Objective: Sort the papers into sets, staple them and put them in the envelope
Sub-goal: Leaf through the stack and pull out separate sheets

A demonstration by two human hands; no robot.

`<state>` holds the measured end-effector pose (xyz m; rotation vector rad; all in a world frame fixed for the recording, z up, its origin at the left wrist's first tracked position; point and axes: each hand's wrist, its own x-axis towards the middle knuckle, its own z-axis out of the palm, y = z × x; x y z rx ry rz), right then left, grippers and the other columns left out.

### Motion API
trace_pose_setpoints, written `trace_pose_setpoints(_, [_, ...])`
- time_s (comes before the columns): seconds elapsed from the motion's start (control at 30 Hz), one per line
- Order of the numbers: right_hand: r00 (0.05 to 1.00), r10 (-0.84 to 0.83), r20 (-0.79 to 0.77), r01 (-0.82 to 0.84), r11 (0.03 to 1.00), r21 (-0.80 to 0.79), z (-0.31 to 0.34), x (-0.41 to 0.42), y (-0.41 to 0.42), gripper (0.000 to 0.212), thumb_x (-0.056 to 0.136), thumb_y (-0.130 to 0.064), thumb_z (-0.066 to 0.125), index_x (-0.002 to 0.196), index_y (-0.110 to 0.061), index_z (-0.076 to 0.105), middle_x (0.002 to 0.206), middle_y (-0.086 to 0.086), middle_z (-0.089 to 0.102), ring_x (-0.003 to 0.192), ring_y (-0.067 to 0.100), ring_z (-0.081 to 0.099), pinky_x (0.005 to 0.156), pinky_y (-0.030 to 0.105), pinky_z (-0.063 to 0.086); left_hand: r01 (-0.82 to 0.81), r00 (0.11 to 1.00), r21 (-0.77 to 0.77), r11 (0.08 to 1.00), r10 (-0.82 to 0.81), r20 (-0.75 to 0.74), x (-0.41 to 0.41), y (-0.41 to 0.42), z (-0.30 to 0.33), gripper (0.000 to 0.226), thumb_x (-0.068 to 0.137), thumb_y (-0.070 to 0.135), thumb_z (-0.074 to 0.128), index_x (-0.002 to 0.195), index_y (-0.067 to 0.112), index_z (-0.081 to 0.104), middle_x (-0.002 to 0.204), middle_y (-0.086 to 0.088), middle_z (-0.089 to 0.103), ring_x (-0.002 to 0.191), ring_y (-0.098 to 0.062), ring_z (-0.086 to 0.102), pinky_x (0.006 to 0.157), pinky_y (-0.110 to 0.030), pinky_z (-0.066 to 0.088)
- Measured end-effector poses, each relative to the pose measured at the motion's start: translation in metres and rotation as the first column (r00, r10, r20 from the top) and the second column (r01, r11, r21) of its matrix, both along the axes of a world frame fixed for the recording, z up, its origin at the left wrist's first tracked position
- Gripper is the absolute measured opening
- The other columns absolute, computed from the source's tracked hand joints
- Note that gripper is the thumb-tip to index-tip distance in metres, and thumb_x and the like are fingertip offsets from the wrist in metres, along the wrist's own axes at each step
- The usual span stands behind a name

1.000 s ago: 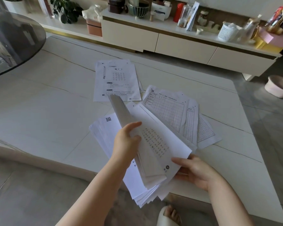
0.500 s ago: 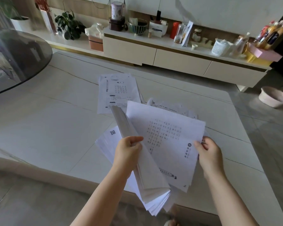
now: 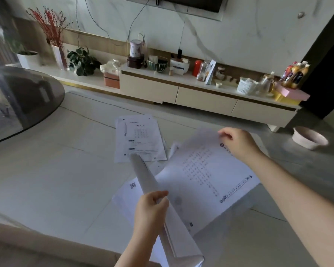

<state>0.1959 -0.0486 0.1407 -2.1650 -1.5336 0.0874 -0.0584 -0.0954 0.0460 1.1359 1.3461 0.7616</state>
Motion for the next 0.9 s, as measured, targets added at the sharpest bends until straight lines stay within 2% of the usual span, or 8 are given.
trace_pose_setpoints(0.1, [0.978,0.055,0.203,-0.036,0.995,-0.094,-0.015,-0.009,0.041,0.023,0.093,-0.016,0.053,0.105,-0.020,0.072,0.109,0.003,0.063,0.106,0.027,0.051,0.082,0.032,0.041,0.004,1.000,-0.019,1.000,-0.004,0.006,-0.005,0.002,-0.004,0.031,0.083,0.006,0.053,0.097,0.026,0.073,0.086,0.008,0.069,0.067,-0.006,0.061,0.061,-0.018,0.047])
trace_pose_setpoints(0.27, [0.959,0.192,0.207,-0.143,0.963,-0.229,-0.043,-0.047,0.126,0.024,0.093,-0.016,0.049,0.100,-0.024,0.070,0.101,-0.003,0.066,0.095,0.023,0.058,0.070,0.028,0.041,-0.005,1.000,-0.068,0.998,0.006,0.015,-0.007,0.015,-0.012,0.038,0.078,0.003,0.055,0.074,0.039,0.067,0.085,0.008,0.071,0.069,0.004,0.061,0.058,-0.006,0.042])
trace_pose_setpoints(0.43, [0.942,0.264,0.208,-0.218,0.951,-0.219,-0.078,-0.091,0.199,0.026,0.089,-0.007,0.043,0.082,-0.018,0.065,0.084,0.006,0.068,0.076,0.027,0.065,0.068,0.030,0.048,0.019,0.998,-0.150,0.988,-0.011,0.056,0.002,0.021,-0.023,0.036,0.077,0.005,0.054,0.084,0.036,0.073,0.092,0.000,0.071,0.068,-0.001,0.061,0.063,-0.008,0.044])
trace_pose_setpoints(0.5, [0.945,0.260,0.197,-0.234,0.961,-0.148,-0.087,-0.102,0.221,0.025,0.090,-0.005,0.043,0.089,-0.016,0.066,0.091,0.011,0.067,0.083,0.032,0.064,0.065,0.030,0.045,0.013,0.996,-0.161,0.987,0.000,0.084,0.003,0.026,-0.025,0.037,0.078,0.004,0.052,0.085,0.034,0.074,0.089,0.001,0.072,0.056,0.001,0.056,0.058,-0.009,0.043])
trace_pose_setpoints(0.53, [0.948,0.268,0.169,-0.247,0.960,-0.134,-0.090,-0.105,0.227,0.026,0.093,-0.007,0.043,0.104,-0.016,0.066,0.101,0.014,0.066,0.091,0.034,0.062,0.067,0.029,0.042,0.006,0.994,-0.176,0.984,0.013,0.107,0.003,0.028,-0.026,0.038,0.078,0.003,0.051,0.085,0.033,0.074,0.084,0.003,0.071,0.052,-0.002,0.053,0.056,-0.011,0.042])
trace_pose_setpoints(0.63, [0.939,0.345,0.006,-0.334,0.914,-0.230,-0.101,-0.108,0.223,0.045,0.098,-0.017,0.046,0.142,-0.016,0.040,0.137,0.016,0.048,0.117,0.033,0.052,0.083,0.033,0.042,0.003,0.987,-0.246,0.969,0.037,0.156,0.004,0.028,-0.026,0.038,0.079,0.001,0.050,0.079,0.030,0.075,0.072,0.001,0.065,0.060,-0.015,0.048,0.060,-0.020,0.040])
trace_pose_setpoints(0.77, [0.899,0.428,-0.096,-0.431,0.824,-0.368,-0.132,-0.088,0.162,0.044,0.097,-0.021,0.051,0.140,-0.014,0.044,0.148,0.011,0.036,0.131,0.027,0.041,0.104,0.034,0.036,0.009,0.983,-0.278,0.961,0.043,0.178,0.006,0.024,-0.027,0.039,0.078,0.000,0.051,0.077,0.030,0.075,0.078,-0.004,0.067,0.069,-0.016,0.052,0.067,-0.028,0.042])
trace_pose_setpoints(0.9, [0.866,0.499,-0.037,-0.478,0.803,-0.356,-0.164,-0.070,0.075,0.042,0.094,-0.030,0.055,0.132,-0.014,0.055,0.142,0.009,0.047,0.132,0.029,0.041,0.110,0.040,0.031,-0.015,0.981,-0.262,0.965,0.065,0.183,0.008,0.024,-0.025,0.040,0.079,-0.001,0.052,0.074,0.032,0.075,0.073,-0.001,0.067,0.067,-0.017,0.052,0.065,-0.028,0.043])
